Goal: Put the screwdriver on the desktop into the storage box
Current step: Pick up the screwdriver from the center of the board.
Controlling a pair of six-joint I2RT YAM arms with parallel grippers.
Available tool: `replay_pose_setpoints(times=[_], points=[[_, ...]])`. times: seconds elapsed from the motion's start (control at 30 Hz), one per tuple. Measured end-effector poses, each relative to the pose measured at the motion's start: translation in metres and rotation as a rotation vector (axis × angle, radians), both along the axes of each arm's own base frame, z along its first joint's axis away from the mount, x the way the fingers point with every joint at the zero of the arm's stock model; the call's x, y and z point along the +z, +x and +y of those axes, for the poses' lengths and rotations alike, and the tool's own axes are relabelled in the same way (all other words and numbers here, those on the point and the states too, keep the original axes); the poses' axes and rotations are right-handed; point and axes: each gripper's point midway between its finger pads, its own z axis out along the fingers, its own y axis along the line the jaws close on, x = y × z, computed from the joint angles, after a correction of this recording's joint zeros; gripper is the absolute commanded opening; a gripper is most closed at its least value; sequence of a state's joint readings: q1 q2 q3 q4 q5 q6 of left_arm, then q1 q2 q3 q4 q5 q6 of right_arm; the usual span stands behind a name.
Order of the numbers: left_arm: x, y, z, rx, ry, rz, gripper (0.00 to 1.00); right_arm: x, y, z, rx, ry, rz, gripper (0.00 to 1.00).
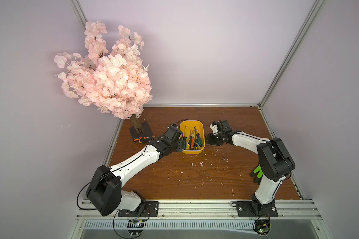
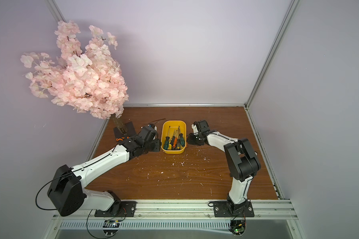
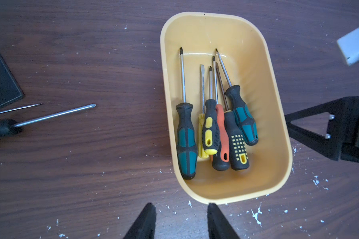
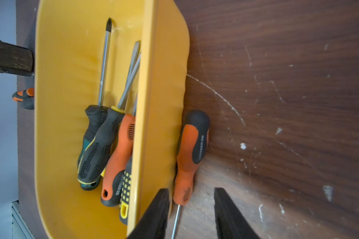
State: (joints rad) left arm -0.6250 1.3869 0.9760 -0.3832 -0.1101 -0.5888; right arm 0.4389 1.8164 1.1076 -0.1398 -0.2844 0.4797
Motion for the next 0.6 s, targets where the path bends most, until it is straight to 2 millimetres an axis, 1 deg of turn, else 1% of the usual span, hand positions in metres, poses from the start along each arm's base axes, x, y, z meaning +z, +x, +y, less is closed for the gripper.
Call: replay_pose_setpoints(times=[0.1,0.2,0.3,0.6], points=[[-0.001,0.0,0.0,0.002,-0.002,0.0,0.45,-0.005,-0.004,0.005,0.014,-0.006,0.011,0.43],[-0.003,-0.001,0.001,0.004,-0.001,0.004,0.45,-0.014,-0.005,0.006,0.014,-0.03,0.024,0.46],[-0.005,-0.002,0.002,0.005,0.0,0.007,0.45,-0.021,-0.006,0.006,0.012,-0.057,0.039,0.45],[-0.002,-0.004,0.003,0.006,-0.008,-0.003,0.45,-0.023,0.0,0.019,0.028,-0.117,0.018,0.41]])
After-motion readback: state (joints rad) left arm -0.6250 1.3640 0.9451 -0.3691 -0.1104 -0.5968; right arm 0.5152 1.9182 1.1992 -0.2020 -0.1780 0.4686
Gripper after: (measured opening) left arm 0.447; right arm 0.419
